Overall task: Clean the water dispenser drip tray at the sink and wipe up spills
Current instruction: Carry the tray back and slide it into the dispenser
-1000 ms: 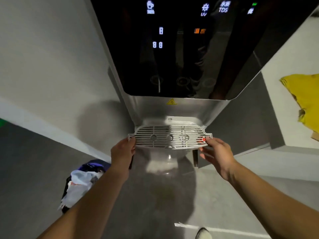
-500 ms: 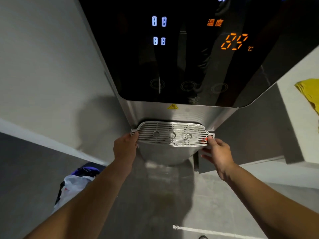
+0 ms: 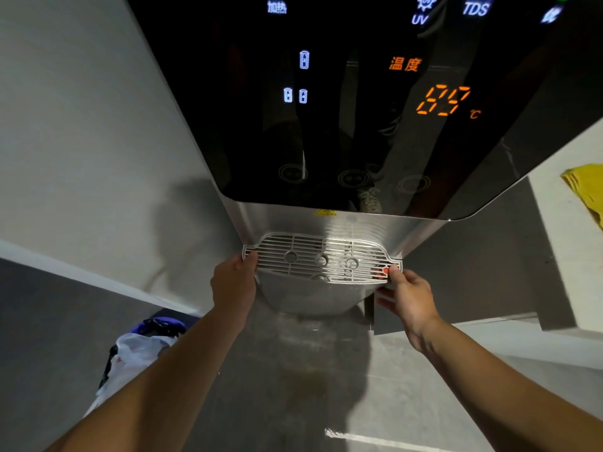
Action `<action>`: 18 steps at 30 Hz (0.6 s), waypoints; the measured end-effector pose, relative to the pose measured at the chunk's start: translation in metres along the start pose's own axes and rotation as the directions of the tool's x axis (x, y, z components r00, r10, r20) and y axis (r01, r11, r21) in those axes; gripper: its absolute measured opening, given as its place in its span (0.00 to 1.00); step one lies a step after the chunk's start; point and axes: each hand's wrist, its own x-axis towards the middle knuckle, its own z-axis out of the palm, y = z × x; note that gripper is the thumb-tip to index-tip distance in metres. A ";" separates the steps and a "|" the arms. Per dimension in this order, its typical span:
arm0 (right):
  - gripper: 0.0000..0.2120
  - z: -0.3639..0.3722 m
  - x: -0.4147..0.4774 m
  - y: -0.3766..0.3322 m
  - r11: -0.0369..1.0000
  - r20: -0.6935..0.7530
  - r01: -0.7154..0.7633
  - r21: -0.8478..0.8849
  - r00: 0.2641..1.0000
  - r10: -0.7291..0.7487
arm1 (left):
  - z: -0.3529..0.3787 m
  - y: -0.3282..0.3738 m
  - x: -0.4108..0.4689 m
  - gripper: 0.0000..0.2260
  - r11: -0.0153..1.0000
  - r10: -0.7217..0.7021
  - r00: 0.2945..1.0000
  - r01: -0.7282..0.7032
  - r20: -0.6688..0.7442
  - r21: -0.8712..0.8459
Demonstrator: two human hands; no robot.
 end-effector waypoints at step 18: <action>0.12 -0.016 -0.053 -0.039 0.954 -0.001 -0.091 -0.286 0.996 0.094 | -0.036 0.042 -0.025 0.10 0.981 -0.070 0.979 0.033 0.189 0.192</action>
